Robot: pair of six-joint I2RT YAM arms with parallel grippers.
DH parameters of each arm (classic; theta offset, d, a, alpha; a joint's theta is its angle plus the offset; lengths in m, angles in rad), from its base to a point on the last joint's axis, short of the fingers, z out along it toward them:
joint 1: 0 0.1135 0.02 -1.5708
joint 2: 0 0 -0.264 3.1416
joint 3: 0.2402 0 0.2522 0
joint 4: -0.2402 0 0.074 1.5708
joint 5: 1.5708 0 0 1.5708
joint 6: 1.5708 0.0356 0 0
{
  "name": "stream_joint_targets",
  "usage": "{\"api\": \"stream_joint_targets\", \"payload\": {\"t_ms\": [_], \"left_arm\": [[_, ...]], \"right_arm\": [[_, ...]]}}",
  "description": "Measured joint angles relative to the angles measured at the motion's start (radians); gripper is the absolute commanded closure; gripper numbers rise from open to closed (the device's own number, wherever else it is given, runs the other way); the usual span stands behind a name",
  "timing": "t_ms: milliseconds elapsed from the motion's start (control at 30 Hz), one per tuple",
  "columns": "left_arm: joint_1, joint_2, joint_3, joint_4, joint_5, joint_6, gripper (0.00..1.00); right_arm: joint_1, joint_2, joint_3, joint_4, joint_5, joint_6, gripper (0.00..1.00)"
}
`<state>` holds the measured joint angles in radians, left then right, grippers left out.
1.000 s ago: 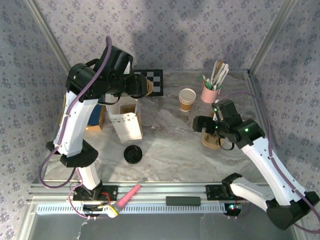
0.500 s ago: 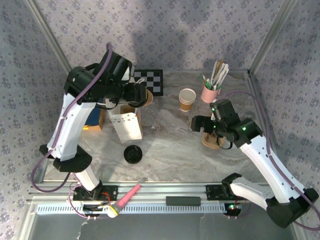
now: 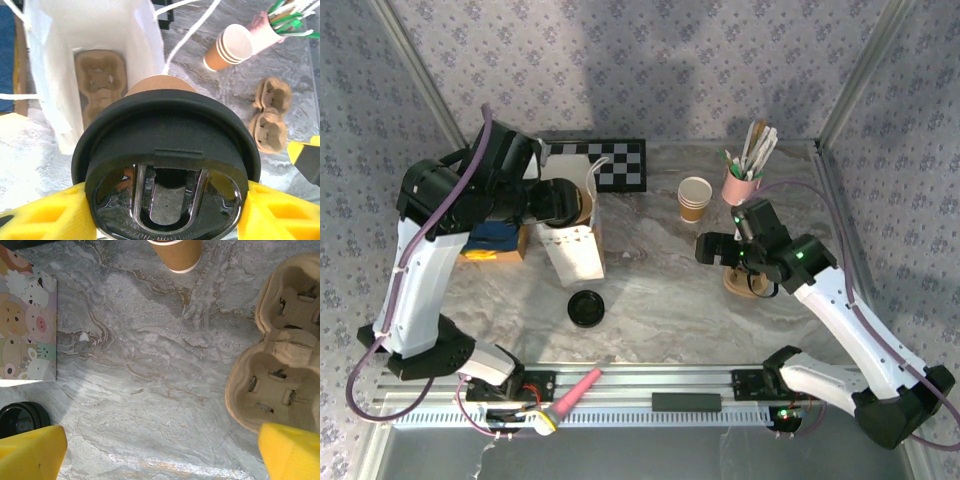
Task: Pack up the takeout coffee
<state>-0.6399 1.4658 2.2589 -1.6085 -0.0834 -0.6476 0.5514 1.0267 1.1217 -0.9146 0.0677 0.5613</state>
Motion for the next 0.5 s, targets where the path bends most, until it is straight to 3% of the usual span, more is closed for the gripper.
{"api": "stream_joint_targets", "payload": {"t_ms": [500], "left_arm": [[0.092, 0.165, -0.038, 0.000, -0.082, 0.068, 0.41]], "right_arm": [[0.008, 0.002, 0.003, 0.003, 0.024, 0.000, 0.00]]}}
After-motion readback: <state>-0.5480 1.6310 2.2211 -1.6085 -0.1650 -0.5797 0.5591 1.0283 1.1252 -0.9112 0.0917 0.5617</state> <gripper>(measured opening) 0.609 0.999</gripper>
